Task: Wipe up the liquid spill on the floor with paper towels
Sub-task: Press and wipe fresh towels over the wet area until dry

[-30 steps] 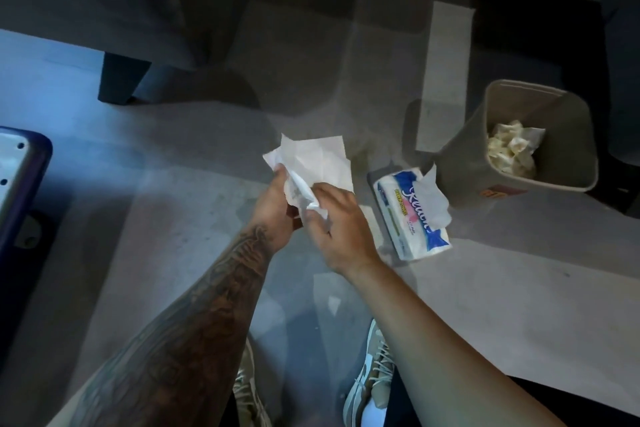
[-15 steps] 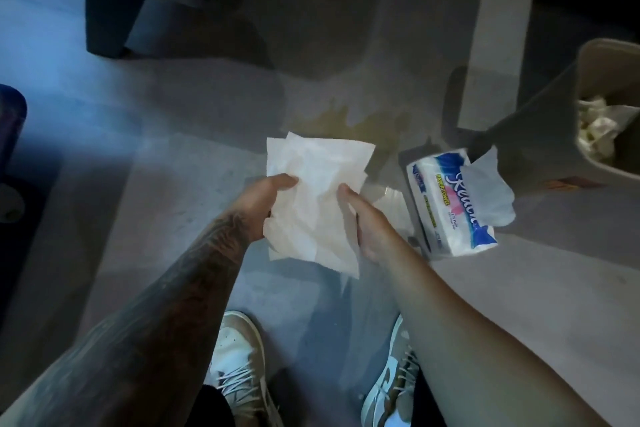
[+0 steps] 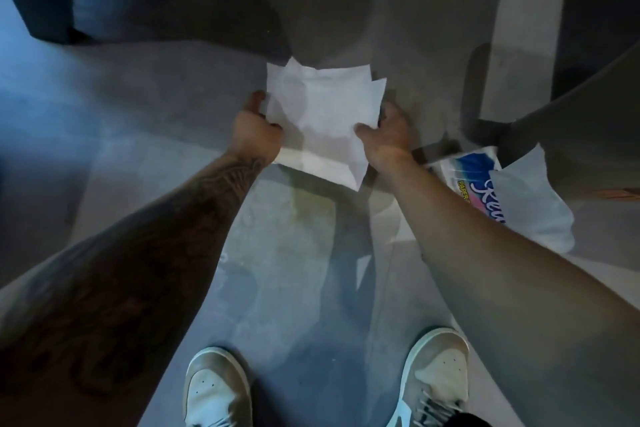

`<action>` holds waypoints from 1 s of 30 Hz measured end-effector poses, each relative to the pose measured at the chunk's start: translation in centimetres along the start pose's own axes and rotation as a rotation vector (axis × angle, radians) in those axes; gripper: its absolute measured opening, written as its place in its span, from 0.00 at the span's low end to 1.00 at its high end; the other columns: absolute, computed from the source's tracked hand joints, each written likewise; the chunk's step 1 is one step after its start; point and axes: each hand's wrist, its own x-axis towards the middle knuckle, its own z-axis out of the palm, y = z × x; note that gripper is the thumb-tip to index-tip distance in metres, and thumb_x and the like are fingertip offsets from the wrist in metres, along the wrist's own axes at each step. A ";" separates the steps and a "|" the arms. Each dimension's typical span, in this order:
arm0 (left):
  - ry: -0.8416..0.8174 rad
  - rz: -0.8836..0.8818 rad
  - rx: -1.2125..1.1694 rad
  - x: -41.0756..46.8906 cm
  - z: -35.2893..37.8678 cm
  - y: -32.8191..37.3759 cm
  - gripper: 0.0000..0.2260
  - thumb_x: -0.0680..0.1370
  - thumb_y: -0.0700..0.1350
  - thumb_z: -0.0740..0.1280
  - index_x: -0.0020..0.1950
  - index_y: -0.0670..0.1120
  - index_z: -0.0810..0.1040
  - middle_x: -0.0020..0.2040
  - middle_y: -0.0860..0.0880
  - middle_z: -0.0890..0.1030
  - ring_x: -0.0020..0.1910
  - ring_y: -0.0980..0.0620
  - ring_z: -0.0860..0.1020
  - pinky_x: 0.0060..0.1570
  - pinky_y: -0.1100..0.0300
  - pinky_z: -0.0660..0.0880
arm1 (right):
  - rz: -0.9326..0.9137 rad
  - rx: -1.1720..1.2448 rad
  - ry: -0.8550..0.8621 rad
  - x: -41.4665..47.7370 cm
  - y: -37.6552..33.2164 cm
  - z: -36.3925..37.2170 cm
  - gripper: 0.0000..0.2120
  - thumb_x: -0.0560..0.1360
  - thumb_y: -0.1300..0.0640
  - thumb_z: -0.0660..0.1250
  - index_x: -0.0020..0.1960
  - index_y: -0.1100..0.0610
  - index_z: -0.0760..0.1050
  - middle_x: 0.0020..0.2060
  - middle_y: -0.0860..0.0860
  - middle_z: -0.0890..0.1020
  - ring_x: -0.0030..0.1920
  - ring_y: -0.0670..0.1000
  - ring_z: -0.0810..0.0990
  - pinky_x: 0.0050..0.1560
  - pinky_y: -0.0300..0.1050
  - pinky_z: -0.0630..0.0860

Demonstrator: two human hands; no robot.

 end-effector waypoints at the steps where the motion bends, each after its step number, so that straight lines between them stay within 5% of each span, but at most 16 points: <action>1: 0.009 0.014 0.002 0.3 0.2 -0.1 0.23 0.77 0.32 0.62 0.72 0.45 0.70 0.60 0.46 0.79 0.56 0.46 0.78 0.50 0.67 0.75 | -0.033 -0.033 0.025 0.6 -0.4 0.3 0.21 0.74 0.61 0.71 0.66 0.55 0.72 0.57 0.50 0.82 0.55 0.52 0.80 0.52 0.42 0.75; 4: 0.035 0.027 0.032 1.5 1.0 -1.2 0.23 0.78 0.32 0.62 0.74 0.43 0.68 0.61 0.45 0.78 0.57 0.46 0.77 0.46 0.73 0.71 | -0.128 -0.219 0.062 1.9 -0.9 0.7 0.24 0.74 0.59 0.71 0.69 0.56 0.70 0.62 0.52 0.79 0.60 0.54 0.78 0.47 0.29 0.68; 7: 0.065 0.016 0.072 1.9 0.8 -2.3 0.20 0.80 0.33 0.62 0.72 0.41 0.69 0.62 0.46 0.75 0.59 0.48 0.76 0.43 0.78 0.70 | -0.149 -0.341 0.049 2.0 -0.7 0.6 0.20 0.76 0.60 0.69 0.66 0.56 0.69 0.53 0.50 0.74 0.48 0.52 0.75 0.33 0.21 0.64; 9: 0.057 0.035 0.192 1.7 0.4 -3.0 0.24 0.79 0.34 0.63 0.74 0.45 0.68 0.68 0.45 0.72 0.63 0.46 0.75 0.56 0.71 0.73 | -0.145 -0.394 0.030 1.7 -0.2 0.8 0.12 0.76 0.59 0.70 0.56 0.53 0.71 0.47 0.48 0.74 0.40 0.49 0.72 0.27 0.25 0.64; 11: 0.015 0.093 0.382 1.4 -0.1 -3.8 0.26 0.78 0.36 0.63 0.75 0.49 0.68 0.70 0.44 0.68 0.63 0.44 0.75 0.65 0.57 0.71 | -0.133 -0.456 0.006 1.5 0.5 1.2 0.05 0.75 0.55 0.70 0.47 0.49 0.74 0.44 0.46 0.78 0.42 0.50 0.76 0.34 0.32 0.67; 13: -0.025 0.104 0.465 1.2 -0.4 -4.6 0.23 0.77 0.37 0.63 0.72 0.50 0.72 0.70 0.45 0.68 0.62 0.42 0.76 0.64 0.54 0.71 | -0.114 -0.515 -0.014 1.4 1.0 1.5 0.04 0.75 0.52 0.70 0.42 0.48 0.77 0.46 0.45 0.81 0.46 0.50 0.79 0.42 0.37 0.71; 23: -0.192 0.095 0.505 -0.5 -1.0 -6.9 0.15 0.76 0.41 0.66 0.63 0.47 0.80 0.63 0.45 0.77 0.59 0.43 0.79 0.62 0.53 0.75 | -0.090 -0.651 -0.211 -0.8 2.2 0.6 0.12 0.79 0.50 0.67 0.61 0.50 0.79 0.63 0.51 0.78 0.54 0.52 0.77 0.54 0.41 0.73; 27: -0.034 0.191 0.487 -0.3 -2.5 -7.2 0.15 0.80 0.49 0.65 0.66 0.48 0.77 0.65 0.43 0.73 0.58 0.43 0.78 0.60 0.50 0.75 | -0.419 -0.823 0.054 -1.6 2.7 0.1 0.19 0.77 0.41 0.65 0.65 0.49 0.77 0.67 0.50 0.72 0.66 0.56 0.69 0.66 0.49 0.70; 30: 0.040 0.065 0.583 1.4 -4.6 -8.6 0.22 0.79 0.48 0.64 0.73 0.46 0.69 0.71 0.40 0.66 0.66 0.35 0.68 0.66 0.45 0.68 | -0.555 -0.685 0.021 -1.9 2.0 2.0 0.21 0.78 0.41 0.63 0.66 0.51 0.76 0.70 0.49 0.70 0.68 0.56 0.68 0.68 0.47 0.67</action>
